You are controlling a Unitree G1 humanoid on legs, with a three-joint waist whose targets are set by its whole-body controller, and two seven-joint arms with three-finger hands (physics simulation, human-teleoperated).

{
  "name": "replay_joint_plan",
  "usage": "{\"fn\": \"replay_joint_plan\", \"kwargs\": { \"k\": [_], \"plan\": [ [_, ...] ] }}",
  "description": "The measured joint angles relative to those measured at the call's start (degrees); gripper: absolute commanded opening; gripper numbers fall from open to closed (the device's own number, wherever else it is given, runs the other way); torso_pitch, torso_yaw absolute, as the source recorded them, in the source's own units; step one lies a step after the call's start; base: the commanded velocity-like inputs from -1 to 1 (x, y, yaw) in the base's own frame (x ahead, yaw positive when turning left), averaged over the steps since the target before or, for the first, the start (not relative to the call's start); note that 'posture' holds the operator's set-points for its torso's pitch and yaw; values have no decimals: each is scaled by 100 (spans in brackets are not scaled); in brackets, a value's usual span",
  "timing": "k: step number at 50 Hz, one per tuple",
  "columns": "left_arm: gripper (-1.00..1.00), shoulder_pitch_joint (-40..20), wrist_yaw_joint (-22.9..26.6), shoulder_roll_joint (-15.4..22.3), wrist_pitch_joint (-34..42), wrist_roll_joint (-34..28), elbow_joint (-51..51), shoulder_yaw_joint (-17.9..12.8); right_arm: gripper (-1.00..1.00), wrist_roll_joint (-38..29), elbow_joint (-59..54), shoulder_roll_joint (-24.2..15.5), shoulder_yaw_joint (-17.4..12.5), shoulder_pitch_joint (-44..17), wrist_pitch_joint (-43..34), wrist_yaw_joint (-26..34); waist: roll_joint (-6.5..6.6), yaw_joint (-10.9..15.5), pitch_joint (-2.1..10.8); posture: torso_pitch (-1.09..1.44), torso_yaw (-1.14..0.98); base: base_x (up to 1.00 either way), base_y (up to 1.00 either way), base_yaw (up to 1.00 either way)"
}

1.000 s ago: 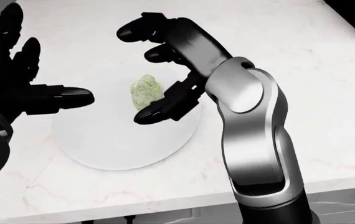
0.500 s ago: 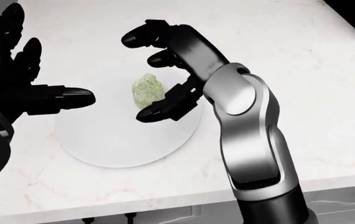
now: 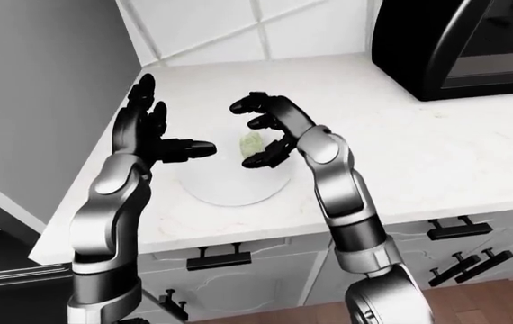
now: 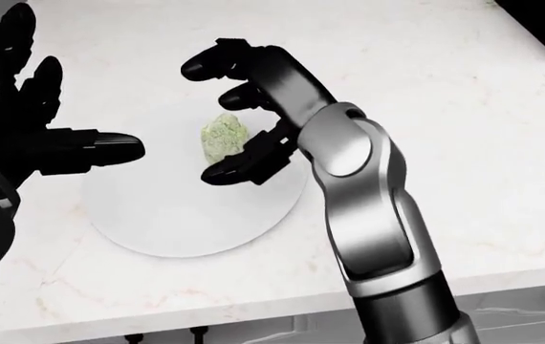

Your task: Place the broccoli on the top rack of the oven.

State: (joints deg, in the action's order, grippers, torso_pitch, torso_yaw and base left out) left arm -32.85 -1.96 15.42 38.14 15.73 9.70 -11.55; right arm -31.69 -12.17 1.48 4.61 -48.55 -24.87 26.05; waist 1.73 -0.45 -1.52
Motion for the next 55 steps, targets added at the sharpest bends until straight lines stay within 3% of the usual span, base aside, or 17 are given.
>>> {"fn": "replay_joint_plan", "kwargs": {
  "k": [21, 38, 48, 55],
  "plan": [
    [100, 18, 16, -16, -33, -14, -14, 8, 30, 109, -553, 11, -25, -57, 364, -391, -6, 1, 5, 0, 0, 0, 0, 0],
    [100, 15, 8, -14, -4, -6, 10, 5, 18, 112, -648, -1, -30, -29, 454, -457, -8, 3, 3, 0, 0, 0, 0, 0],
    [100, 22, 6, -6, 13, 13, 30, -8, 17, -137, -796, 41, 44, 144, 962, -642, -1, 1, 22, 0, 0, 0, 0, 0],
    [100, 25, 6, 1, 12, 17, 41, -15, 2, -258, -813, 102, 33, 190, 1088, -715, 2, -2, 32, 0, 0, 0, 0, 0]
  ]
}}
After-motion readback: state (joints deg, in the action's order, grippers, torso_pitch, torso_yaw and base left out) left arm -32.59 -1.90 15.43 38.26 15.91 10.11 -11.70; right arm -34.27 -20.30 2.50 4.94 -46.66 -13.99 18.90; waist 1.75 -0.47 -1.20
